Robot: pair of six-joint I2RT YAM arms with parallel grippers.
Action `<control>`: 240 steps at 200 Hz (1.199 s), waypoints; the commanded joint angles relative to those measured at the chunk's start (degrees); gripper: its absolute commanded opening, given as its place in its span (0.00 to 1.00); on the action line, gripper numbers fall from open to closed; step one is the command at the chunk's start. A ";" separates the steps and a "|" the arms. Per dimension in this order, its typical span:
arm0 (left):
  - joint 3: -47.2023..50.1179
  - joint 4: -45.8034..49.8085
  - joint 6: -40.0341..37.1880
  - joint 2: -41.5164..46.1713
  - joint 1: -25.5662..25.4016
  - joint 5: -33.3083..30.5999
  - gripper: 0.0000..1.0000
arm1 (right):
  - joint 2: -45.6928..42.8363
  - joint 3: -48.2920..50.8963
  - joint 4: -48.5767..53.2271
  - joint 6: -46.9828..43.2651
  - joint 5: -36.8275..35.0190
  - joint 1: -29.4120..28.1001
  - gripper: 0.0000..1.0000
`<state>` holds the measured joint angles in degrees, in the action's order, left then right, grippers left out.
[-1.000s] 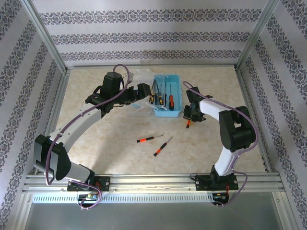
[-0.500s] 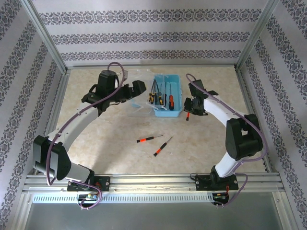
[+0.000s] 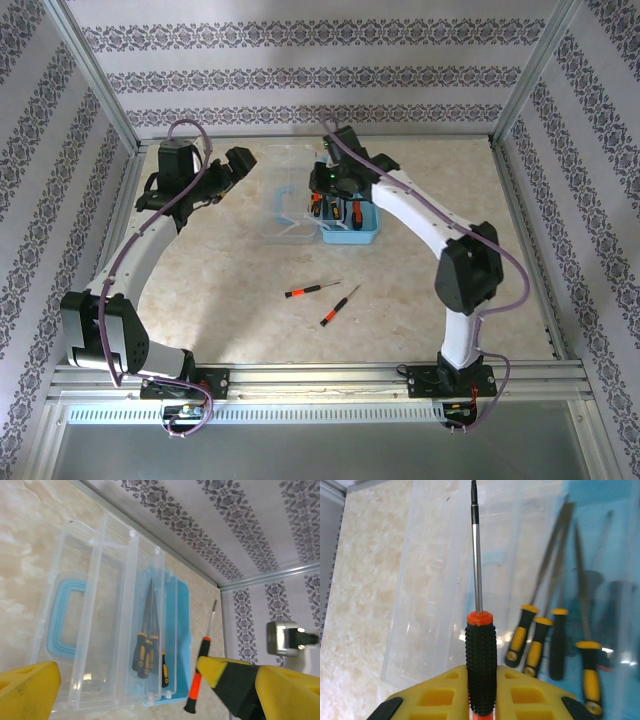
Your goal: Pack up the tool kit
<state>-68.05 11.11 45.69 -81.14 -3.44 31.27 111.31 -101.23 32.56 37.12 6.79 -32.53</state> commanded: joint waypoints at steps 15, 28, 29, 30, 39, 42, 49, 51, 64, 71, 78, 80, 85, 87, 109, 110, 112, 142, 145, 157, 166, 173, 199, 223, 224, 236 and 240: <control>0.47 -2.65 1.65 -0.25 1.56 0.97 1.00 | 8.87 -10.17 0.95 2.27 0.95 -1.40 0.16; 0.63 -3.01 1.94 -0.09 1.59 1.45 1.00 | 11.07 -12.35 1.26 2.58 0.99 -1.48 0.16; 0.59 -3.06 1.94 -0.12 1.60 1.44 1.00 | 11.19 -12.42 1.27 2.59 0.97 -1.43 0.16; 0.57 -3.05 1.99 -0.10 1.60 1.48 1.00 | 11.33 -12.51 1.28 2.64 0.96 -1.46 0.16; 0.69 -3.28 2.13 0.17 1.58 1.55 1.00 | 12.40 -13.40 1.20 2.77 0.87 -1.44 0.16; 0.65 -3.37 2.12 0.26 1.56 1.53 1.00 | 12.68 -13.71 1.27 2.90 0.86 -1.42 0.16; 0.73 -3.57 2.22 0.44 1.55 1.60 1.00 | 13.29 -14.20 1.37 3.08 0.94 -1.45 0.16; 0.79 -3.60 2.28 0.48 1.54 1.60 1.00 | 13.43 -14.33 1.37 3.12 0.95 -1.38 0.16; 0.85 -3.88 2.54 0.55 1.51 1.93 1.00 | 14.23 -15.00 1.38 3.37 0.86 -1.37 0.16; 0.85 -4.01 2.80 0.45 1.52 2.19 1.00 | 14.76 -15.38 1.37 3.55 1.09 -1.34 0.16; 0.89 -4.11 2.86 0.38 1.54 2.38 1.00 | 15.34 -15.87 1.65 3.65 1.21 -1.31 0.16; 0.90 -4.16 2.90 0.37 1.58 2.50 1.00 | 15.52 -15.98 1.75 3.66 1.21 -1.30 0.16; 0.83 -4.16 2.97 0.37 1.54 2.50 1.00 | 15.81 -16.26 1.93 3.69 1.28 -1.29 0.16; 0.82 -4.17 2.99 0.37 1.54 2.49 1.00 | 16.03 -16.36 2.02 3.71 1.34 -1.30 0.16; 0.85 -4.17 2.83 0.54 1.51 2.47 1.00 | 16.63 -16.30 2.16 4.17 1.78 -1.28 0.18; 0.88 -4.17 2.83 0.54 1.55 2.48 1.00 | 16.65 -16.29 2.16 4.22 1.80 -1.25 0.18; 0.85 -4.21 2.85 0.50 1.59 2.48 1.00 | 16.66 -16.30 2.09 4.26 1.89 -1.29 0.18; 0.89 -4.28 2.98 0.23 1.63 2.57 1.00 | 16.49 -16.13 1.81 4.61 2.13 -1.26 0.19; 0.87 -4.26 2.95 0.23 1.56 2.57 1.00 | 16.46 -16.13 1.79 4.70 2.05 -1.25 0.19; 0.86 -4.42 3.07 0.06 1.58 2.73 1.00 | 16.46 -16.04 1.72 5.26 2.00 -1.13 0.19; 0.90 -4.52 3.04 0.02 1.53 2.83 1.00 | 16.49 -15.99 1.50 5.54 2.16 -1.10 0.19; 0.91 -4.52 3.11 0.01 1.51 2.86 1.00 | 16.65 -16.09 1.46 5.59 2.30 -1.04 0.21; 0.92 -4.59 3.19 0.07 1.52 2.89 1.00 | 16.76 -16.16 1.55 5.93 2.97 -1.02 0.24; 0.93 -4.66 3.18 0.25 1.51 2.92 1.00 | 16.17 -16.25 1.55 5.86 3.15 -1.04 0.25; 0.92 -4.68 3.22 0.27 1.51 2.97 1.00 | 16.15 -16.26 1.55 5.81 3.15 -1.04 0.25; 0.91 -4.67 3.27 0.30 1.51 3.01 1.00 | 15.90 -16.45 1.85 5.78 3.23 -1.02 0.25; 0.98 -4.67 3.26 0.33 1.51 3.01 1.00 | 15.75 -16.45 1.89 5.65 3.23 -1.03 0.25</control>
<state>-67.59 9.63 48.49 -81.14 -2.50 33.01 126.82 -115.90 33.43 42.15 9.15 -33.61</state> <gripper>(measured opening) 0.997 0.248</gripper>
